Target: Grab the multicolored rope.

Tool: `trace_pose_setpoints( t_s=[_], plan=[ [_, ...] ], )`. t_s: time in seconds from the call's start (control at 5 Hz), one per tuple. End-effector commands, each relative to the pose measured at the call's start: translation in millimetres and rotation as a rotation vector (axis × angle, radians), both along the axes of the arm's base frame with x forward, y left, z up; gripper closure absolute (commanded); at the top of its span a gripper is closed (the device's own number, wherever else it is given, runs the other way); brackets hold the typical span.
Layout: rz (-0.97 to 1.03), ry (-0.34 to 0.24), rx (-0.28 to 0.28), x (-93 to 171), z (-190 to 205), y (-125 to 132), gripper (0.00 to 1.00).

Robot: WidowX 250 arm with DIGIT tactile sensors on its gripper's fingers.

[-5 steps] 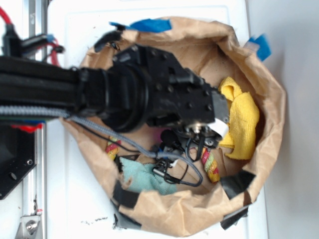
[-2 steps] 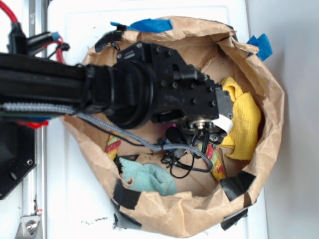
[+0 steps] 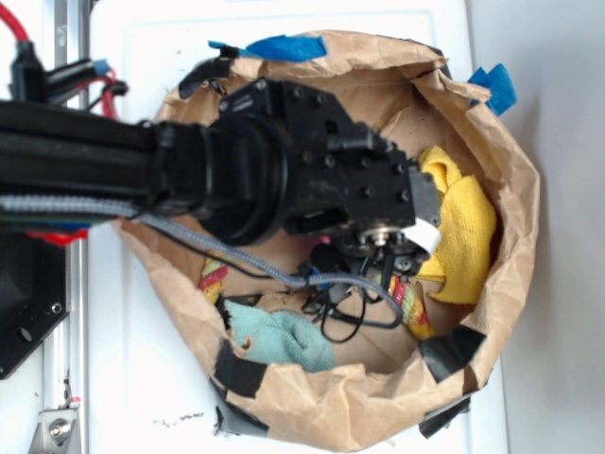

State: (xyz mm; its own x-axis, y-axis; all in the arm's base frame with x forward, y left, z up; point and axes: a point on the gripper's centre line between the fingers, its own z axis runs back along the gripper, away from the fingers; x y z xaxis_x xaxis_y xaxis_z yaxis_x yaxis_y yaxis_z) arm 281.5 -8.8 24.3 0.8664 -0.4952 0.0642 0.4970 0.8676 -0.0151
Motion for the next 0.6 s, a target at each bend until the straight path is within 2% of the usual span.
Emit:
trace_pose_setpoints(
  t_s=[0.0, 0.2, 0.4],
  plan=[
    [0.184, -0.110, 0.020, -51, 108, -10, 1.00],
    [0.299, -0.123, -0.014, -62, 153, -4, 1.00],
    [0.377, -0.097, 0.008, -68, 169, -6, 1.00]
  ],
)
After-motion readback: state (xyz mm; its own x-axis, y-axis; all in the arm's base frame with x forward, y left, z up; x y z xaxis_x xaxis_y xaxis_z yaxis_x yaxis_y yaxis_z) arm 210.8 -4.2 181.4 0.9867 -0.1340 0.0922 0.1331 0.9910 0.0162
